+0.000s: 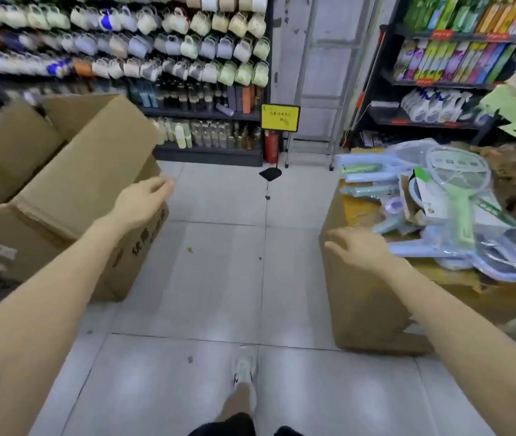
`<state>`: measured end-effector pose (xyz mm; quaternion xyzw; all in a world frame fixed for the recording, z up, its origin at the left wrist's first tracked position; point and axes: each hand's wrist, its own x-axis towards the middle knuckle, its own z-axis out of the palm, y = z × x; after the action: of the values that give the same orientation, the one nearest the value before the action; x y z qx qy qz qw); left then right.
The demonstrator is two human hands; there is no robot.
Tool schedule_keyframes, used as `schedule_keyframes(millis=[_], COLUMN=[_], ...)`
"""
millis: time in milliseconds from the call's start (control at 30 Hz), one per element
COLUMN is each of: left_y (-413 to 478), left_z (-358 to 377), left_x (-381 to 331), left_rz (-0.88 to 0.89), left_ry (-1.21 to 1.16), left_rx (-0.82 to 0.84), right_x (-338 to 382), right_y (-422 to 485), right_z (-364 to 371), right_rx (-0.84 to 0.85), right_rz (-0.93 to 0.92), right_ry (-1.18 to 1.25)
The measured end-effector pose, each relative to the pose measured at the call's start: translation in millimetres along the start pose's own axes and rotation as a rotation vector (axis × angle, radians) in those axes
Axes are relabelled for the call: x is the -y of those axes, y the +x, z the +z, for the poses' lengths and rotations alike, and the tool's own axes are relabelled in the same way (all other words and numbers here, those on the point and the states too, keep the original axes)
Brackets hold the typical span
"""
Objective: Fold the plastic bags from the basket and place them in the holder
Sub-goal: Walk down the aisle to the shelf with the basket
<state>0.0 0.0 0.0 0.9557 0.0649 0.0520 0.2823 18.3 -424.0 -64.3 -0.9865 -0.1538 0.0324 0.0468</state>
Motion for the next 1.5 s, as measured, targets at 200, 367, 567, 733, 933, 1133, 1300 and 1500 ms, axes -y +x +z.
schedule_keyframes(millis=[200, 367, 567, 733, 933, 1133, 1300, 1500], left_y=[78, 165, 285, 402, 553, 664, 732, 838], left_z=[83, 136, 168, 196, 229, 212, 185, 155], left_x=[31, 56, 59, 52, 35, 28, 68, 168], left_rz=[-0.066, -0.102, -0.198, -0.257, -0.336, -0.474, -0.626, -0.729], left_ry=[0.111, 0.077, 0.064, 0.006, -0.094, -0.238, -0.265, -0.246], left_rx=[0.260, 0.443, 0.550, 0.614, 0.495, 0.284, 0.154, 0.026], right_x=[41, 41, 5, -45, -97, -108, -68, 29], right_y=[110, 219, 338, 450, 623, 798, 937, 1102], right_z=[56, 85, 92, 97, 95, 64, 67, 77], right_rx=[0.417, 0.597, 0.687, 0.737, 0.759, 0.802, 0.819, 0.798], right_rz=[-0.155, -0.190, -0.170, -0.127, -0.189, -0.309, -0.459, -0.609], right_ry=[-0.029, -0.053, 0.035, 0.044, 0.029, -0.047, -0.130, -0.167])
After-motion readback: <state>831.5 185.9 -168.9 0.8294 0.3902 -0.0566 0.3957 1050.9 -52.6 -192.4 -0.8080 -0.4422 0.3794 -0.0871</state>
